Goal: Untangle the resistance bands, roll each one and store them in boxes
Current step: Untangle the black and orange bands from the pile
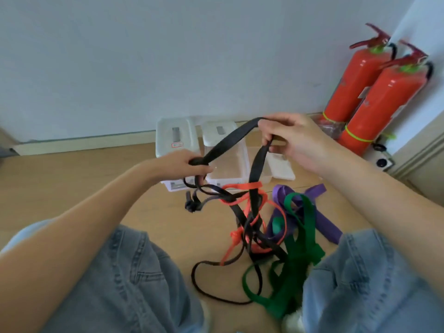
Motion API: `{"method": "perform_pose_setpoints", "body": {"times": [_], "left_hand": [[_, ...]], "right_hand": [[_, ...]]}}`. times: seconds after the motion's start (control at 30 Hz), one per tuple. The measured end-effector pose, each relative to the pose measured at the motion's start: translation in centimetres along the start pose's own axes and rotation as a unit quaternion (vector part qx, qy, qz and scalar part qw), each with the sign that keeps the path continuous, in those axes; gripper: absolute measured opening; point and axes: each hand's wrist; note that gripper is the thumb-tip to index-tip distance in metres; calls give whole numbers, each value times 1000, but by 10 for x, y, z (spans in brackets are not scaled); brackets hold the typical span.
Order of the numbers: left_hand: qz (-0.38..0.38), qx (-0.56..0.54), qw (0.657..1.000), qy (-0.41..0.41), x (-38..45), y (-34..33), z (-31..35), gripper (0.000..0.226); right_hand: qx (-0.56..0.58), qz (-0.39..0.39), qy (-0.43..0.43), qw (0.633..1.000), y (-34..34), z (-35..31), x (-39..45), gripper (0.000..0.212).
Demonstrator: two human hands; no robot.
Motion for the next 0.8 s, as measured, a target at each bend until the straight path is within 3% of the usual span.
{"method": "perform_pose_setpoints", "body": {"times": [0.07, 0.13, 0.2, 0.27, 0.33, 0.4, 0.47, 0.53, 0.6, 0.63, 0.67, 0.73, 0.8], "left_hand": [[-53, -41, 997, 30, 5, -5, 1, 39], [-38, -110, 992, 43, 9, -1, 8, 43], [37, -208, 977, 29, 8, 11, 18, 44], [71, -314, 947, -1, 7, 20, 27, 38], [67, -355, 932, -16, 6, 18, 35, 35], [55, -377, 924, -24, 6, 11, 43, 32], [63, -433, 898, -41, 5, 8, 50, 29], [82, -523, 846, -66, 3, 11, 52, 27], [102, -603, 786, -88, -1, 17, 47, 26], [118, -614, 776, -82, -1, 19, 42, 26], [145, -574, 804, -54, 0, 20, 35, 28], [163, -418, 893, 23, 3, 15, 20, 39], [41, -343, 938, 22, 5, -2, 10, 58]], "right_hand": [[-52, 16, 11, 998, 3, 9, 3, 11], [-211, 14, 17, 977, 9, 18, 7, 8], [-412, -42, -33, 910, 18, 25, 10, 4], [-516, -117, -100, 843, 22, 35, 12, 20], [-464, -164, -117, 862, 19, 38, 15, 43], [-328, -212, -104, 915, 8, 32, 16, 68], [-216, -254, -99, 937, -7, 28, 16, 83], [-125, -244, -93, 957, -26, 31, 15, 67], [-99, -152, -61, 982, -42, 32, 13, 29], [-86, -96, -50, 990, -45, 30, 13, 14], [-54, -51, -46, 996, -44, 28, 13, 7], [50, 9, -38, 998, -34, 17, 14, 7], [130, 26, -20, 991, -25, 8, 15, 8]]}}
Point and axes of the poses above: each hand's wrist, its own x-axis towards the middle knuckle, its own y-axis out of the back of the hand, z = x × y, and after that the axes turned 8 degrees about -z, right-handed
